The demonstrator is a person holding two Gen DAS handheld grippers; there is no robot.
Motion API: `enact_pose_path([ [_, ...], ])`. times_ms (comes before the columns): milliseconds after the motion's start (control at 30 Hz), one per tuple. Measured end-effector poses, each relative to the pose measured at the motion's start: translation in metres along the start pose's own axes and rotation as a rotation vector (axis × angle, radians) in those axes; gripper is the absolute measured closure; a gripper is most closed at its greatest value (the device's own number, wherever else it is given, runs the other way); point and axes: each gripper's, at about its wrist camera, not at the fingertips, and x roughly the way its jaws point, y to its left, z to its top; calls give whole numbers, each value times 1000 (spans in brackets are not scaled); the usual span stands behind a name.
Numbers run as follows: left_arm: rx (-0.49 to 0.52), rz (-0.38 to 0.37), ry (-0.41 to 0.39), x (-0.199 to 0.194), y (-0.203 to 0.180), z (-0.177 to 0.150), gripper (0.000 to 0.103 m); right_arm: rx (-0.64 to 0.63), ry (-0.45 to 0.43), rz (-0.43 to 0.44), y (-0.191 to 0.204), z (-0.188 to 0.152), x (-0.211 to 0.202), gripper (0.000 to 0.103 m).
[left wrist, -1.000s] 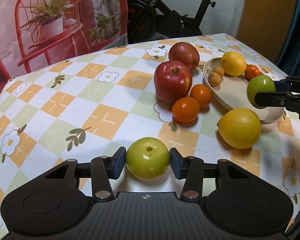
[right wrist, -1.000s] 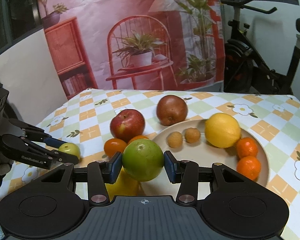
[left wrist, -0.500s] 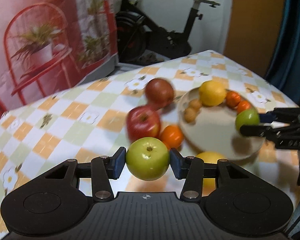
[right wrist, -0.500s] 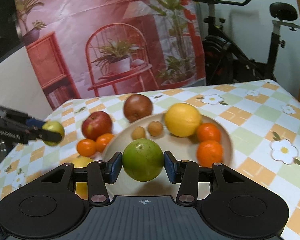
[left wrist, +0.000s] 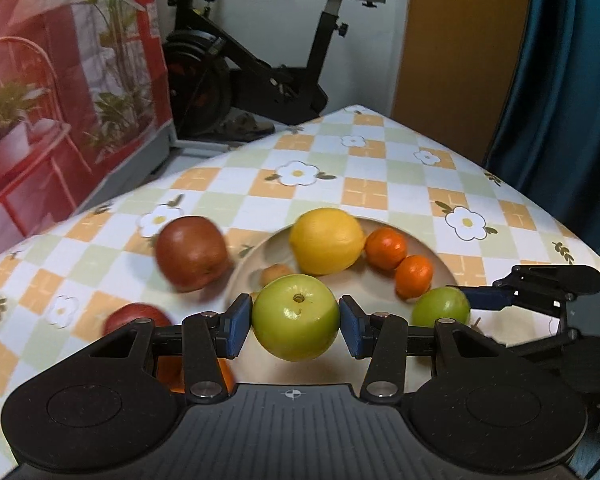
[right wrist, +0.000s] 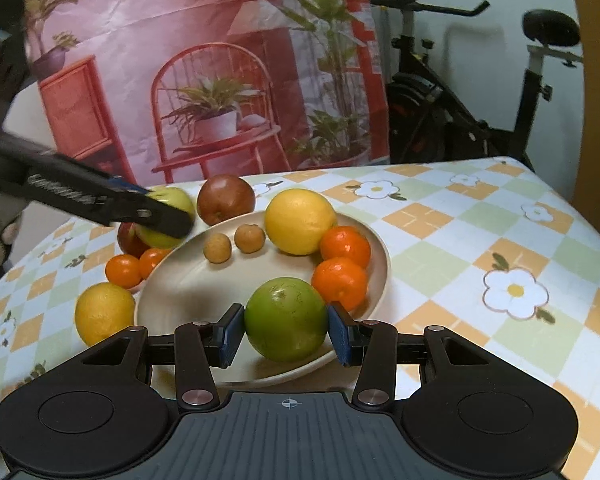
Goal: Organize fruits
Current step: 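Carry both green apples over the plate, lower and release the left gripper's apple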
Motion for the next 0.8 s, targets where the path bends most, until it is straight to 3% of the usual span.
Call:
enact_pose_path([
  [367,-68,-42,116,47,-5,12,53,-85,-19,20,-6,-1,3,61],
  [800,-91,-47,127,63,-7,21,53,-82,-23,41,-8,-3,3,61],
])
